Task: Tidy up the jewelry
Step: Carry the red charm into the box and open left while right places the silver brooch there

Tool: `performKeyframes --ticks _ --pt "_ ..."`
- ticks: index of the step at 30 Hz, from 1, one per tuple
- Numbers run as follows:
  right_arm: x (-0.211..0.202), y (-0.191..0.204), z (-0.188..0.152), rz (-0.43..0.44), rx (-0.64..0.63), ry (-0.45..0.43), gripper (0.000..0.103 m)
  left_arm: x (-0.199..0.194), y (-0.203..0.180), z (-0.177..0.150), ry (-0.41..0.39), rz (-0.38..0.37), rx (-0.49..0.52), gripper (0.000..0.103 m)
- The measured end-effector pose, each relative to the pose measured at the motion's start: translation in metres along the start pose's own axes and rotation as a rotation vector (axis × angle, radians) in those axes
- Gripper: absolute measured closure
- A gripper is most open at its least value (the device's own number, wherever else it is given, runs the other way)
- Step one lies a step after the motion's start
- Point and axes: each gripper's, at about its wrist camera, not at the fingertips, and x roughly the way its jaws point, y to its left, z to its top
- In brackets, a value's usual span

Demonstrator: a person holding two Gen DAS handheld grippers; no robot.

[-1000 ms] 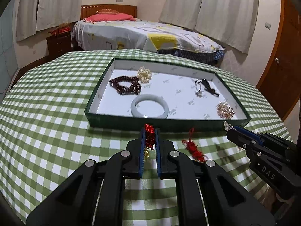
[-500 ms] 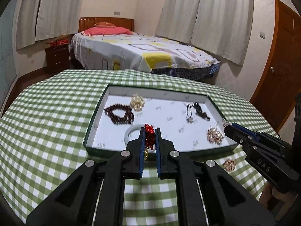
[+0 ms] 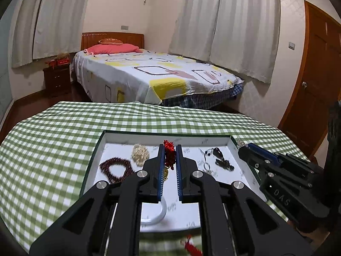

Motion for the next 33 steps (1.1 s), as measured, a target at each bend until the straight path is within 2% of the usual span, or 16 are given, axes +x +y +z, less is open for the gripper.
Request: performKeyframes --ticks 7,15,21,27,28,30,31,33 --pt "0.031 -0.016 0.001 -0.021 0.015 0.040 0.090 0.048 0.000 0.003 0.062 0.006 -0.004 0.093" --pt "0.068 -0.031 -0.008 -0.038 0.045 0.148 0.090 0.097 -0.001 -0.007 0.185 0.031 0.009 0.093" --pt "0.082 -0.034 -0.010 -0.044 0.056 0.198 0.090 0.117 0.000 -0.010 0.259 0.048 0.007 0.093" --pt "0.089 -0.037 -0.013 -0.044 0.064 0.229 0.090 0.126 0.004 -0.014 0.298 0.057 -0.016 0.093" --pt "0.088 -0.038 -0.012 -0.046 0.067 0.225 0.089 0.127 0.004 -0.012 0.295 0.059 -0.019 0.090" --pt "0.088 -0.038 -0.012 -0.048 0.065 0.227 0.081 0.127 0.004 -0.010 0.292 0.058 -0.020 0.078" --pt "0.088 -0.039 -0.012 -0.046 0.066 0.227 0.081 0.127 0.004 -0.010 0.287 0.059 -0.022 0.073" --pt "0.086 -0.038 -0.013 -0.048 0.060 0.221 0.079 0.125 0.005 -0.009 0.279 0.058 -0.021 0.068"
